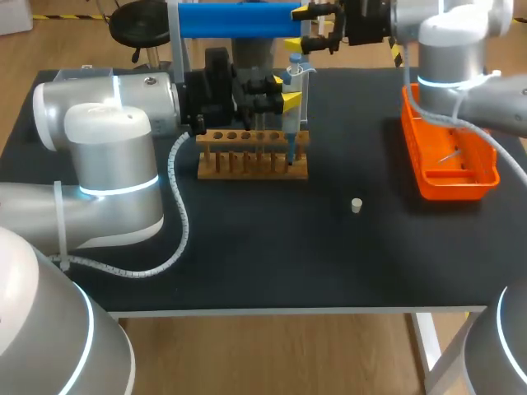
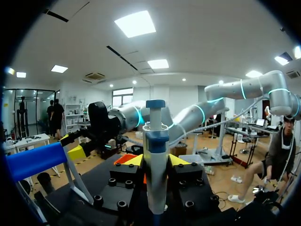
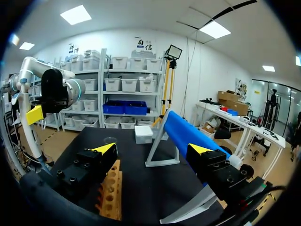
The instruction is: Invert the test tube, pick up the pipette, mount the tip to pipette, aspirate from beaker and dispense into the tube, eject the tip, return the pipette, and cap with the stopper.
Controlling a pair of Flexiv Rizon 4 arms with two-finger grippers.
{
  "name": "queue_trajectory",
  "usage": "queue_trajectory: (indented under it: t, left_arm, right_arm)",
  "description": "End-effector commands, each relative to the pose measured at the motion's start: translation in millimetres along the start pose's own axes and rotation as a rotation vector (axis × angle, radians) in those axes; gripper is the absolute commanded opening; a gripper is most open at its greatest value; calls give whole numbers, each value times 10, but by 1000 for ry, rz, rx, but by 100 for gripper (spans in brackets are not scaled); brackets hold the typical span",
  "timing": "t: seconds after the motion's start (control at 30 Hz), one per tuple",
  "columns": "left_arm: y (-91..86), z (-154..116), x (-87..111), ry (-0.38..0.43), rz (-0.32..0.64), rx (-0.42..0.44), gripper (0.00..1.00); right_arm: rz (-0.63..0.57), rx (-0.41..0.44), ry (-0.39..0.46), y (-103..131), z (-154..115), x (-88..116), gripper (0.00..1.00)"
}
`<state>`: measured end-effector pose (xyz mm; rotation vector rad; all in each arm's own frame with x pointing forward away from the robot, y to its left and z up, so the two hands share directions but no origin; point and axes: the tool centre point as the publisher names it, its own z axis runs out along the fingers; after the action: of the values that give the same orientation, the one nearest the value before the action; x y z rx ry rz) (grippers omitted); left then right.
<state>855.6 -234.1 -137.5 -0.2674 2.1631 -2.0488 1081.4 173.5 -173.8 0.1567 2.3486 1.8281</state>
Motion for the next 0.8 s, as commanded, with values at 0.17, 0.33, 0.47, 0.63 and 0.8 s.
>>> queue_trajectory:
  t: [0.17,0.33,0.47,0.63,0.8]
  left_arm:
    - [5,16,7,-5,1,2,0]
    - [5,16,7,-5,1,2,0]
    - [5,16,7,-5,1,2,0]
    - [5,16,7,-5,1,2,0]
    - [5,16,7,-5,1,2,0]
  right_arm:
    - [6,23,-7,-8,214,-101,100]
    - [16,29,-20,-8,277,-142,100]
    - [18,36,-33,-20,306,-158,100]
    - [21,40,-53,-44,306,-184,100]
    - [27,40,-66,-55,279,-191,100]
